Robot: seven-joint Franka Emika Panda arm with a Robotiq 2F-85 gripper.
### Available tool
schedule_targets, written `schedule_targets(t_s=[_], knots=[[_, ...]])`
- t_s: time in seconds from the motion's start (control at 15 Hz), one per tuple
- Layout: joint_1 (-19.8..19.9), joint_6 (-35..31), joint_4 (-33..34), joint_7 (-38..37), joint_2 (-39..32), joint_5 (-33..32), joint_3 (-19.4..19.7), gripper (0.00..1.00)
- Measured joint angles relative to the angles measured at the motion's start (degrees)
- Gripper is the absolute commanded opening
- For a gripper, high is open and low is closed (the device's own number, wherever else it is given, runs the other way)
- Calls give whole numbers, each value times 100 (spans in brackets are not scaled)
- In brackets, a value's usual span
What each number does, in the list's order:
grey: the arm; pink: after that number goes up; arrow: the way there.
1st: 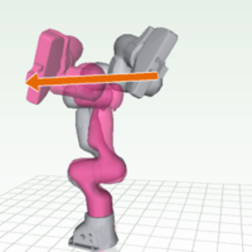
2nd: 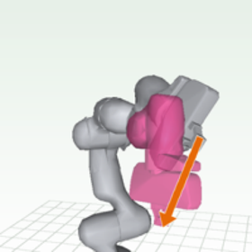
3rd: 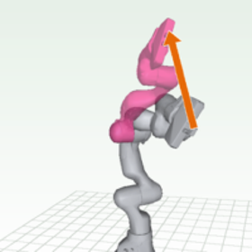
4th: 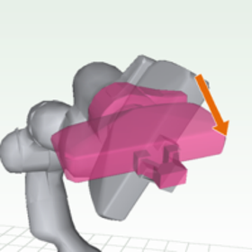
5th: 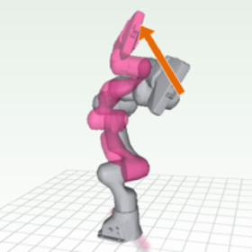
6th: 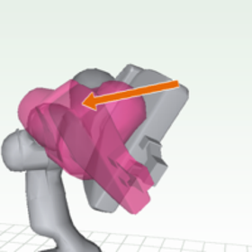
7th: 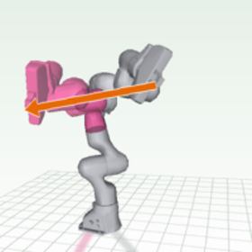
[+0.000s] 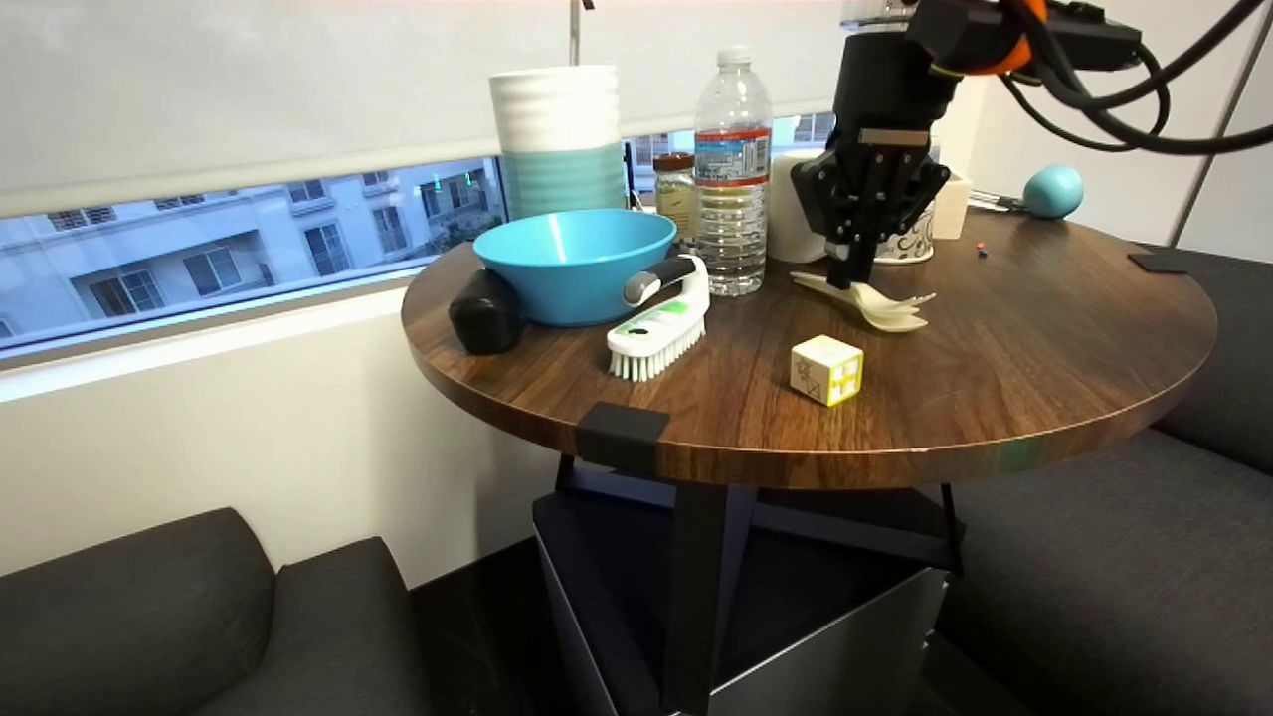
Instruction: Rearrange the wooden cutlery
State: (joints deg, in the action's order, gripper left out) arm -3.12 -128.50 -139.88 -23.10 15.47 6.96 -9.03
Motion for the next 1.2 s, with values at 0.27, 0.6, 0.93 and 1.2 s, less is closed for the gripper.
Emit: schedule_targets(t_s=[0.27,0.6,0.93,1.2], knots=[[0,0,3,-2,29,-8,0,17],[7,14,5,-77,175,-134,0,13],[95,123,-26,-173,322,-209,6,51],[96,127,-81,-175,328,-209,-2,61]])
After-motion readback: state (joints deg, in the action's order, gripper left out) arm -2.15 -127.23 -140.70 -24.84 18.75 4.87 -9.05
